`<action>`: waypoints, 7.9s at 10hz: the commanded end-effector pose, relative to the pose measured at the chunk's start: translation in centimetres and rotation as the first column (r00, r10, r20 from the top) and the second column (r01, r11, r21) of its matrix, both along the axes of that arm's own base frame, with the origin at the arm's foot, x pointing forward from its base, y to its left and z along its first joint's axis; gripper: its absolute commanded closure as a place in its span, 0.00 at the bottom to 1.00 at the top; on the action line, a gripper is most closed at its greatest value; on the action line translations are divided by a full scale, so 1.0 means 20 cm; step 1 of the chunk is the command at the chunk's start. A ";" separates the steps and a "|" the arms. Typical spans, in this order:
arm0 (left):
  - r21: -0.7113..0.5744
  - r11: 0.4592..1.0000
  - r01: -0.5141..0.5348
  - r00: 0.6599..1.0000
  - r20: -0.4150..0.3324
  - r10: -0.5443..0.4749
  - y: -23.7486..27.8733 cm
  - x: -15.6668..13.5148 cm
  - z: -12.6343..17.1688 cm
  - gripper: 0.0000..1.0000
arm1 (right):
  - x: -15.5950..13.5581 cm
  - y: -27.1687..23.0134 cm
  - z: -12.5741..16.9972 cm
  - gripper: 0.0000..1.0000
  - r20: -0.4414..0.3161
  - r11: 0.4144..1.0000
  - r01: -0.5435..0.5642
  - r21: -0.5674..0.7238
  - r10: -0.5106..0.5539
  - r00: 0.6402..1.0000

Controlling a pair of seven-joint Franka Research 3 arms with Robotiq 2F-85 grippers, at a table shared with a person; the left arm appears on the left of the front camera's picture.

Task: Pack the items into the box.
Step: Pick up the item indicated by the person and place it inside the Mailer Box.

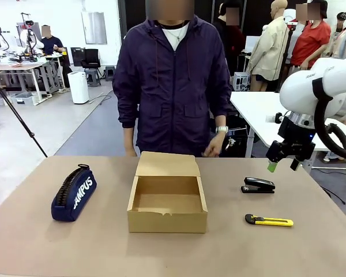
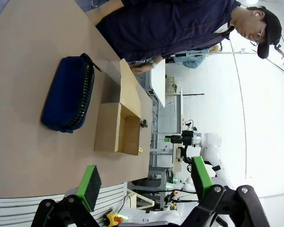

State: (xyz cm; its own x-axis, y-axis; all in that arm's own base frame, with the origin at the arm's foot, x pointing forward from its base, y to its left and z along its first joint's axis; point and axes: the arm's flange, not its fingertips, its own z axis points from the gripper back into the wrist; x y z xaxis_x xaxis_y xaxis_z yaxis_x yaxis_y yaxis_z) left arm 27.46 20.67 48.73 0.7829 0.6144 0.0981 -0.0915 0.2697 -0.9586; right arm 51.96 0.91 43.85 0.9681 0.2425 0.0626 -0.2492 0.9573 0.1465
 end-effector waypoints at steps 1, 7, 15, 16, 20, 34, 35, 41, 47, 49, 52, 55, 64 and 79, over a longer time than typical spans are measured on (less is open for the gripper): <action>-0.009 1.000 0.001 1.000 0.026 -0.001 0.00 0.00 0.00 0.00 | 0.01 0.01 0.01 0.00 0.027 1.000 -0.010 -0.014 0.011 1.000; -0.009 1.000 0.001 1.000 0.026 -0.001 0.00 0.00 0.00 0.00 | 0.43 0.14 -0.25 0.00 -0.065 0.995 -0.041 -0.093 0.035 0.997; -0.009 1.000 0.001 1.000 0.026 -0.001 0.00 0.00 0.00 0.00 | 0.37 0.09 -0.21 0.00 -0.137 0.419 -0.903 0.090 0.904 0.406; -0.009 1.000 0.001 1.000 0.026 -0.001 0.00 0.00 0.00 0.00 | 0.35 0.09 -0.20 0.00 -0.064 0.229 -0.965 0.125 0.973 0.223; -0.009 1.000 0.001 1.000 0.026 -0.001 0.00 0.00 0.00 0.00 | 0.29 0.14 -0.23 0.00 -0.048 -0.218 -0.976 -0.020 0.975 -0.216; -0.009 1.000 0.001 1.000 0.026 -0.001 0.00 0.00 0.00 0.00 | 0.47 0.25 -0.64 0.00 0.013 0.264 -0.963 -0.049 0.965 0.264; -0.009 1.000 0.001 1.000 0.026 -0.001 0.00 0.00 0.00 0.00 | 0.47 0.26 -0.69 0.00 0.020 0.256 -0.967 -0.005 0.967 0.256; -0.009 1.000 0.001 1.000 0.026 -0.001 0.00 0.00 0.00 0.00 | 0.47 0.23 -0.73 1.00 0.047 0.295 -0.954 0.056 0.953 0.298; -0.009 1.000 0.001 1.000 0.026 -0.001 0.00 0.00 0.00 0.00 | 0.47 0.22 -0.71 1.00 0.047 0.282 -0.957 0.064 0.957 0.285; -0.009 1.000 0.001 1.000 0.026 -0.001 0.00 0.00 0.00 0.00 | 0.47 0.22 -0.71 1.00 0.049 0.275 -0.958 0.079 0.959 0.279; -0.009 1.000 0.001 1.000 0.026 -0.001 0.00 0.00 0.00 0.00 | 0.48 0.21 -0.61 1.00 0.021 0.302 -0.945 0.126 0.951 0.307; -0.009 1.000 0.001 1.000 0.026 -0.001 0.00 0.00 0.00 0.00 | 0.40 0.13 -0.06 1.00 -0.104 0.497 -0.860 0.117 0.867 0.487; -0.009 1.000 0.001 1.000 0.026 -0.001 0.00 0.00 0.00 0.00 | 0.19 0.13 0.26 1.00 -0.118 0.586 -0.807 0.067 0.808 0.577; -0.009 1.000 0.001 1.000 0.026 -0.001 0.00 0.00 0.00 0.00 | 0.03 1.92 -0.26 1.00 0.039 0.371 -0.927 -0.049 0.928 0.370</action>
State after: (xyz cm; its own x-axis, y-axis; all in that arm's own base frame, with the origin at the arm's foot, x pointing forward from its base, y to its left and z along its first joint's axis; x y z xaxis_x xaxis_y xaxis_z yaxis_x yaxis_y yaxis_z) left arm 27.43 20.69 48.76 0.7829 0.6143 0.0984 -0.0913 0.2699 -0.9585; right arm 52.76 39.63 39.03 0.1378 0.9850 0.1043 -0.9873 0.1281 0.0944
